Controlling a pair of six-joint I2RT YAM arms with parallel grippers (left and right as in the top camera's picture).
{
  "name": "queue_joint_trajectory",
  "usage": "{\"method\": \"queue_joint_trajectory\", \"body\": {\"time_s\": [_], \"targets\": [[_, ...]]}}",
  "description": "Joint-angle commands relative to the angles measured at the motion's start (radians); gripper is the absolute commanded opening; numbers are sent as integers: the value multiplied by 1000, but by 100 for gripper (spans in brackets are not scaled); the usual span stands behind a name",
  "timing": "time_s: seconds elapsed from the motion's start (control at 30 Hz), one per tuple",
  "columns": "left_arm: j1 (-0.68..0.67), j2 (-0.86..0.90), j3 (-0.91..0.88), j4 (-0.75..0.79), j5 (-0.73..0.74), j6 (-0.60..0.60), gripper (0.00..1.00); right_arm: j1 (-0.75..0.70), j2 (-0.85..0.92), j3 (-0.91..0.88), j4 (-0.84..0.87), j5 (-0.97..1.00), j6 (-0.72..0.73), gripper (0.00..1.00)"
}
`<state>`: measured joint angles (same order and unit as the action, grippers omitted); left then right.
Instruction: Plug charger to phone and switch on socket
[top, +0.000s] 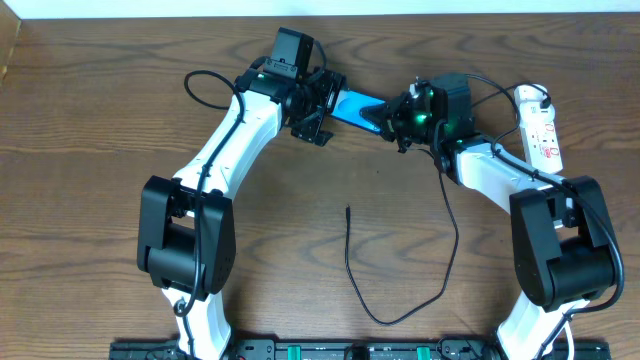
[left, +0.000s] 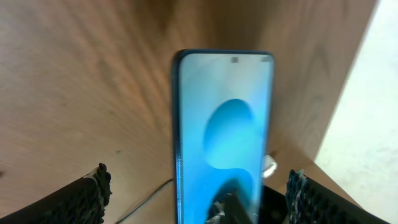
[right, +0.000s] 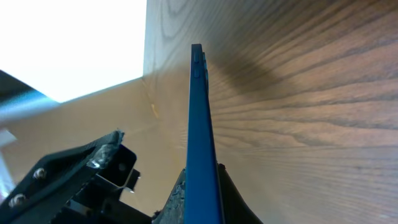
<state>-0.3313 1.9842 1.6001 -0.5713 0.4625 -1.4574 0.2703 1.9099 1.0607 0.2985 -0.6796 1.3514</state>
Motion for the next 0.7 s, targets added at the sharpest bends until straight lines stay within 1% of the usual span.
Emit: {"method": "queue_joint_trajectory", "body": {"time_s": [0.0,0.07,0.17,0.3,0.47,0.57,0.67], "targets": [[1,-25,6,45,-3,33,90,-7,-5,14,59,-10,168,1],[3,-25,6,80,-3,40,90,-10,-5,14,101,-6,193,1],[9,-25,6,125,-3,51,90,-16,-5,14,146,1,267,2],[10,-25,6,161,-2,50,91,-16,-5,14,227,12,307,1],[10,-25,6,202,-3,51,90,-16,-5,14,275,16,375,2],[10,-25,6,254,-3,53,91,-14,-5,14,289,16,417,2],[10,-25,6,307,-3,94,90,-14,-5,14,290,16,447,1]]}}
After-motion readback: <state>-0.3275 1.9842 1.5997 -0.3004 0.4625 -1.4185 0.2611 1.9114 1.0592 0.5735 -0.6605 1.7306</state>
